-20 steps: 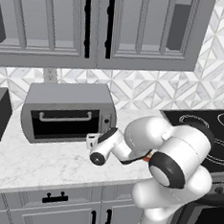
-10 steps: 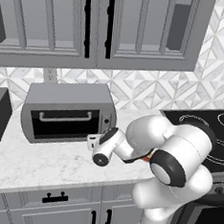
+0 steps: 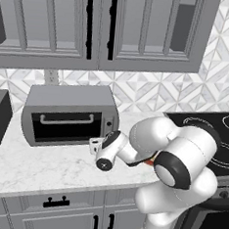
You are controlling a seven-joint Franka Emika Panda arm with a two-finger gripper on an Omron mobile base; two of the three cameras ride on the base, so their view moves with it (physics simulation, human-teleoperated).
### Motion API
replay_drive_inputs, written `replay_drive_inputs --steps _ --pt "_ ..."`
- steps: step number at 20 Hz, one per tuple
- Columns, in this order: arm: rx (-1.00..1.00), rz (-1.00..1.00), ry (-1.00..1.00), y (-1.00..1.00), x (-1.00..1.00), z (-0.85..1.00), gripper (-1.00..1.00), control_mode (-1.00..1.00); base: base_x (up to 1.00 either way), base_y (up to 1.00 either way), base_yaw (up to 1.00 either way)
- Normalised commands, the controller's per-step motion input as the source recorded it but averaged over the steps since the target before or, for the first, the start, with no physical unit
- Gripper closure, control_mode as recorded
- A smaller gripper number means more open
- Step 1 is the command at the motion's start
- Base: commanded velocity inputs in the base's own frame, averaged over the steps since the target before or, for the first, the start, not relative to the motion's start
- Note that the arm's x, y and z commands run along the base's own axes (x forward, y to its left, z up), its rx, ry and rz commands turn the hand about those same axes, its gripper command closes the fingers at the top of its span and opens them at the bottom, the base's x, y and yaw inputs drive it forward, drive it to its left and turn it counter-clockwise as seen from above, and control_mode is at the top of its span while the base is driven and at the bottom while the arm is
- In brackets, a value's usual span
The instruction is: Pick up the kebab skewer and baguette bread, and place them inside the toaster oven. Close the toaster oven door and start by setting the timer.
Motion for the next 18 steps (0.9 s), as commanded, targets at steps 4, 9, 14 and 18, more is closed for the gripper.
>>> replay_drive_inputs --steps 4,9,14,18 --pt "0.0 0.01 -0.05 0.0 0.0 -0.01 -1.0 -1.0 0.0 0.0 0.0" --pt "0.0 0.0 -0.02 0.0 0.0 -0.07 -1.0 -1.0 0.0 0.0 0.0" --pt "0.0 0.0 -0.01 0.0 0.0 -0.07 -1.0 -1.0 0.0 0.0 0.0" --pt "0.0 0.01 -0.02 0.0 0.01 -0.02 -1.0 -1.0 0.0 0.0 0.0"
